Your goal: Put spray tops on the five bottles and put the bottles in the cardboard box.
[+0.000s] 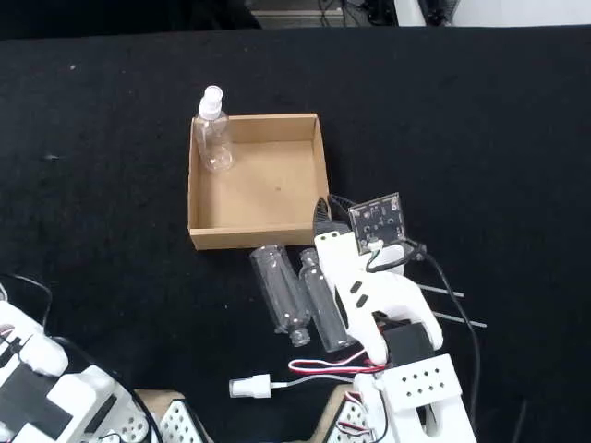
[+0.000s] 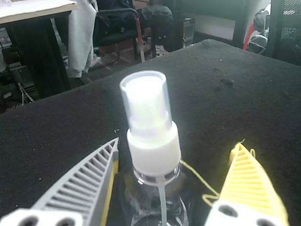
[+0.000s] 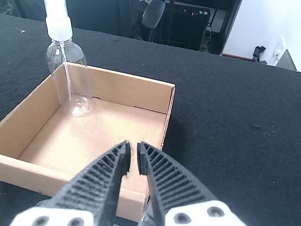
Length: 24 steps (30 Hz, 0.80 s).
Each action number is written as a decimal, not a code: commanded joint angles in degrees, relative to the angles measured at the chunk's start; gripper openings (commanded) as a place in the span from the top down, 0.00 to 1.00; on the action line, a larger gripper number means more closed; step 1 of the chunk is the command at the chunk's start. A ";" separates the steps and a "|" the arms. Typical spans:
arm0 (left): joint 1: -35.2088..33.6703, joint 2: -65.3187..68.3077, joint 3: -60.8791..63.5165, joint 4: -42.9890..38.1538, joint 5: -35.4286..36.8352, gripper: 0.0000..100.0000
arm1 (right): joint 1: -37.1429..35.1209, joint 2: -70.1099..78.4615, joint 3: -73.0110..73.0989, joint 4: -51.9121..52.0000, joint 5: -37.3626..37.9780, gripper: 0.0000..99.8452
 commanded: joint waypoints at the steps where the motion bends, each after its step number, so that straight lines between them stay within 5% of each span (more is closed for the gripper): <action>1: -0.13 1.76 -1.98 0.44 -0.35 0.68 | 0.44 -1.10 -0.57 -1.58 0.44 0.98; 19: -0.13 4.13 -4.62 0.26 -0.35 0.68 | 0.44 -1.10 -0.66 -1.58 0.44 0.98; 24: -0.22 3.60 -4.62 0.26 -0.35 0.87 | 0.44 -1.10 -0.66 -1.58 0.44 0.98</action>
